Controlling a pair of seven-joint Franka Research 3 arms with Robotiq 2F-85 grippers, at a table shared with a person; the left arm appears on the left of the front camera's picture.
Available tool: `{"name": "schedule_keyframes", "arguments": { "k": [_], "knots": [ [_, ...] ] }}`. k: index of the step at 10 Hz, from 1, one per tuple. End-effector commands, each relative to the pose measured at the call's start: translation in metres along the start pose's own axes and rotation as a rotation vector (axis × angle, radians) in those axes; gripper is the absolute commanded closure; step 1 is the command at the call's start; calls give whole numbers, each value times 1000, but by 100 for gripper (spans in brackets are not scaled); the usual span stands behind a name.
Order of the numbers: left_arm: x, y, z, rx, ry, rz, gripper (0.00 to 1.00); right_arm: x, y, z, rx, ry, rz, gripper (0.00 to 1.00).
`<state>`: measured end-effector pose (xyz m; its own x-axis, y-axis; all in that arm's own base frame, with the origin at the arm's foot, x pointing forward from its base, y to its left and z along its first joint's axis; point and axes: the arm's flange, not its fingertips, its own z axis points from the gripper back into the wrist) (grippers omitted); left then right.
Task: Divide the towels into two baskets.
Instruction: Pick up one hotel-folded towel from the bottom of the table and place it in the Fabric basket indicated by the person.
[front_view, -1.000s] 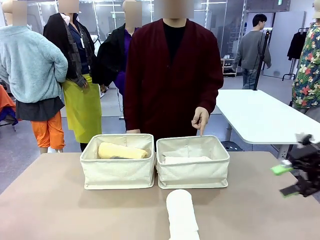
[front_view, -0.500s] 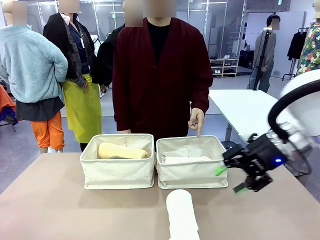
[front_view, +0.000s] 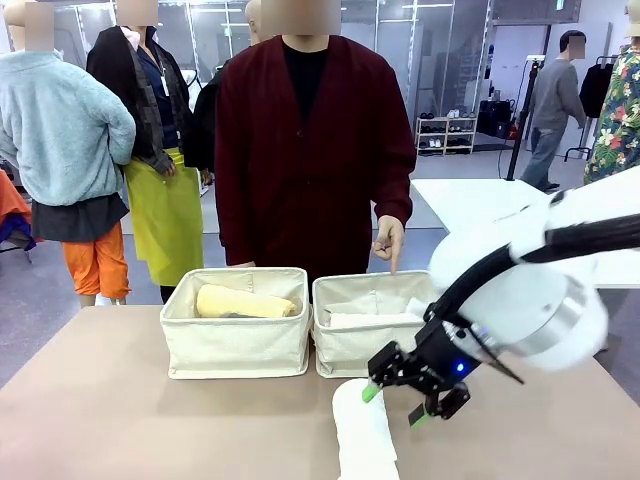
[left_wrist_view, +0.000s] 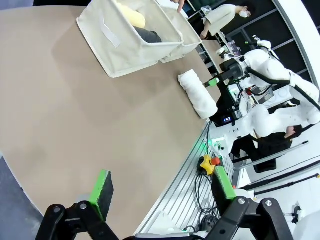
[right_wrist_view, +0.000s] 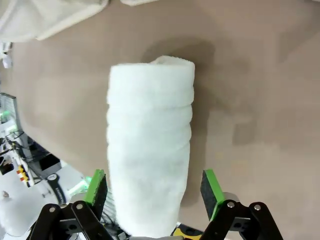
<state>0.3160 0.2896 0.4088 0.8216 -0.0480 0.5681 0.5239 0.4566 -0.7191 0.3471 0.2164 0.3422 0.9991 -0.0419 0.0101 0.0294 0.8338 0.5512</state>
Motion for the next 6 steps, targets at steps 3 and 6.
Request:
{"name": "schedule_keyframes", "arguments": {
  "k": [3,6],
  "knots": [
    [-3,-5,0,-3,-11,-5,0,-27,-8,-36,-20,-9,-33,5],
    [-3,-5,0,-3,-11,-5,0,-26,0,-59,-19,17,-17,5]
  ]
}}
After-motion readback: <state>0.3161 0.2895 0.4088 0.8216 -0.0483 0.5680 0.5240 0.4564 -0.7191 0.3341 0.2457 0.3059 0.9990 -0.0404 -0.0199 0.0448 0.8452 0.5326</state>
